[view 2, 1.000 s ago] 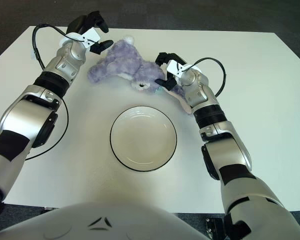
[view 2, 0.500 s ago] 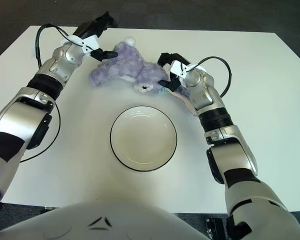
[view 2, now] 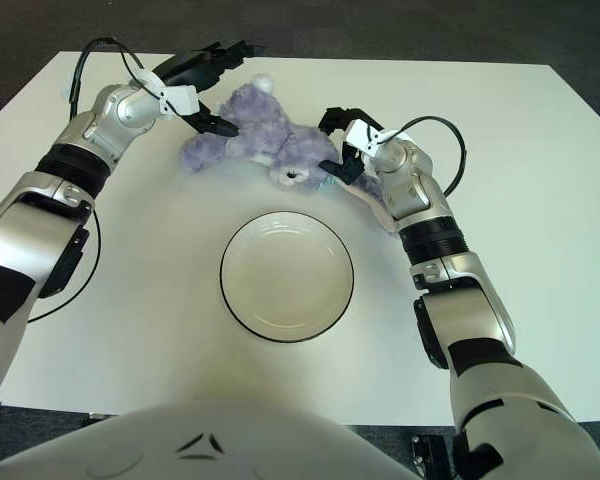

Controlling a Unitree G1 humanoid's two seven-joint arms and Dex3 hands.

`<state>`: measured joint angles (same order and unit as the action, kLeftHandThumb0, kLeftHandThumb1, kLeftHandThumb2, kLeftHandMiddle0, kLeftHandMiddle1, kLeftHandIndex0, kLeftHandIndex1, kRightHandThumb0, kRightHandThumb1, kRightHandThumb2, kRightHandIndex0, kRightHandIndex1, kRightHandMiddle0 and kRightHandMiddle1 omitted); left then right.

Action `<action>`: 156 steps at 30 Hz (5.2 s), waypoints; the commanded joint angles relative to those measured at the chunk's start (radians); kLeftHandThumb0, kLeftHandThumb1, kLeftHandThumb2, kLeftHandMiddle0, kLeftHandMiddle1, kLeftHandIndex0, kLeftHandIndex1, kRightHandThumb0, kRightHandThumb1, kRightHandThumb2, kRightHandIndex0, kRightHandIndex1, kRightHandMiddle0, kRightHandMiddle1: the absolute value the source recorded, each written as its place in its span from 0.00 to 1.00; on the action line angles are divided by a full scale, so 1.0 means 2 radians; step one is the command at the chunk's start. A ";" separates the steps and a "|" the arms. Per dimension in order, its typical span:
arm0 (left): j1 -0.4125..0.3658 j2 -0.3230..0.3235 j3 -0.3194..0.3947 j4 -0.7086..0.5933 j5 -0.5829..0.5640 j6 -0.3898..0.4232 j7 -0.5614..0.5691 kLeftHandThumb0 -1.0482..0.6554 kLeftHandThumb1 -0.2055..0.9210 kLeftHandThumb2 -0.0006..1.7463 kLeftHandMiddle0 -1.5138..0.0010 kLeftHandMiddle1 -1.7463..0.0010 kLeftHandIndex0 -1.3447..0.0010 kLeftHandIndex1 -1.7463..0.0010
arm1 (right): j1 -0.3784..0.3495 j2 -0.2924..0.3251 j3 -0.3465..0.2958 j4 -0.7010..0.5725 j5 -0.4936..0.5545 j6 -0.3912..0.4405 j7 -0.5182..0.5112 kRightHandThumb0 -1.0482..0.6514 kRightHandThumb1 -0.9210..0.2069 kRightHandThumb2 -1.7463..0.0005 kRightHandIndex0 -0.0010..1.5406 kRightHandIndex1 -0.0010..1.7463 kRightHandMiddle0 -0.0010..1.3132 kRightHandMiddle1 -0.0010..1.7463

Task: Put the doll into the plate.

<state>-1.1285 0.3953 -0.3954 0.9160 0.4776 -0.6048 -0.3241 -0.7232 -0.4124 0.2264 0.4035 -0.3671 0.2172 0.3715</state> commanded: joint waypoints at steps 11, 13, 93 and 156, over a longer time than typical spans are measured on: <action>0.002 0.021 0.007 -0.034 -0.006 -0.070 -0.032 0.06 0.73 0.22 1.00 1.00 1.00 1.00 | -0.009 0.008 -0.012 0.027 0.015 0.001 -0.006 0.93 0.68 0.13 0.48 1.00 0.71 1.00; -0.002 0.021 0.005 -0.031 -0.001 -0.076 -0.030 0.06 0.73 0.21 1.00 1.00 1.00 1.00 | -0.011 0.009 -0.012 0.031 0.016 -0.001 -0.008 0.93 0.68 0.13 0.48 1.00 0.71 1.00; -0.049 -0.145 -0.148 0.103 0.204 0.237 0.098 0.06 0.80 0.11 1.00 1.00 1.00 1.00 | 0.047 -0.002 -0.016 -0.141 0.022 0.050 0.026 0.94 0.70 0.12 0.50 1.00 0.71 1.00; 0.004 -0.180 -0.111 0.160 0.123 0.178 0.188 0.65 0.24 0.77 0.84 0.28 0.98 0.20 | 0.077 0.003 -0.078 -0.179 0.131 0.009 0.035 0.98 0.80 0.04 0.56 1.00 0.82 1.00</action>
<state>-1.1687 0.0435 -0.6147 1.2134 0.7253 -0.2650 0.0630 -0.5790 -0.4089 0.0842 0.0440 -0.1252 0.2138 0.4355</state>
